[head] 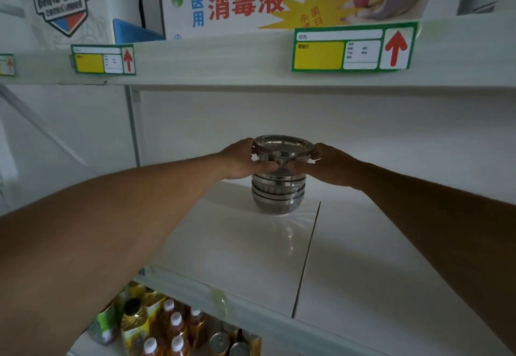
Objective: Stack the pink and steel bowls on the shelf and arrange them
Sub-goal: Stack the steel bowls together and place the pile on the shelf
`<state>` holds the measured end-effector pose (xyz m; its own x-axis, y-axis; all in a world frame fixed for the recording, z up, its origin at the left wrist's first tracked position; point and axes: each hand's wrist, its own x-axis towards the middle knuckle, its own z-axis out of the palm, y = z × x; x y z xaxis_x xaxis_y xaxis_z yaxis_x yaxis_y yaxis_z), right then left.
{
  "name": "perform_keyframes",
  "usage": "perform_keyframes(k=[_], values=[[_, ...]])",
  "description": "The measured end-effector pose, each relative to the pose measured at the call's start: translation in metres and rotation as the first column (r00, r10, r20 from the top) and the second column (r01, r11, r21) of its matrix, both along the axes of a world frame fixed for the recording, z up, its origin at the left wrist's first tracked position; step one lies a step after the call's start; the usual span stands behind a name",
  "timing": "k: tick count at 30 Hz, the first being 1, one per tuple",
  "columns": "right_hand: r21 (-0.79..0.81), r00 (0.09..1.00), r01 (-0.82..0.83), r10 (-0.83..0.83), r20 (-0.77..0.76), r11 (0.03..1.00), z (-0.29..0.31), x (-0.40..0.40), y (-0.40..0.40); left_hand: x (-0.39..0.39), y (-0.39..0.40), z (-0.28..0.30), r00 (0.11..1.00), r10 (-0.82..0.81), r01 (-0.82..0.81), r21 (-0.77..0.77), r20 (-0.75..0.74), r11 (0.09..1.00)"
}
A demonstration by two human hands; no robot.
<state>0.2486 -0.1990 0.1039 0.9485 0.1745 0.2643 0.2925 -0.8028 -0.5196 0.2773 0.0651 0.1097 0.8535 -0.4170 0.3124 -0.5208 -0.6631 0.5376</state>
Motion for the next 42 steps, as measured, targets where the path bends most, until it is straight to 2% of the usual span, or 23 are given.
perform_keyframes(k=[5,12,17,22,29,35,39,42], values=[[0.008,0.999,0.015,-0.015,-0.052,1.0,-0.002,0.015,0.0,0.027,-0.004,0.0,0.998,-0.059,0.059,0.014,-0.023,0.998],[0.054,0.999,0.019,-0.017,-0.037,0.998,-0.017,0.022,0.008,0.043,0.002,-0.015,0.985,-0.15,0.151,0.01,-0.084,0.988],[0.107,0.991,-0.102,0.11,-0.076,0.989,-0.026,0.015,0.018,0.044,0.012,-0.029,0.986,-0.112,0.11,-0.022,-0.126,0.994],[0.11,0.996,-0.003,0.013,-0.089,0.994,-0.033,0.007,0.017,0.038,0.021,-0.041,0.981,-0.095,0.088,-0.047,-0.171,0.995],[0.065,0.963,0.203,-0.187,-0.192,0.977,-0.039,0.001,0.014,0.026,0.034,-0.047,0.969,-0.018,0.036,0.07,-0.248,0.997],[0.054,0.938,0.276,-0.257,-0.233,0.96,-0.058,-0.021,0.019,0.015,0.055,-0.071,0.961,-0.007,0.034,0.096,-0.275,0.995],[-0.003,0.908,0.308,-0.295,-0.299,0.951,-0.082,-0.043,0.028,0.014,0.064,-0.094,0.956,-0.014,0.071,0.185,-0.292,0.98],[-0.039,0.903,0.318,-0.315,-0.293,0.947,-0.096,-0.062,0.036,0.003,0.066,-0.104,0.963,-0.023,0.074,0.182,-0.27,0.981]])
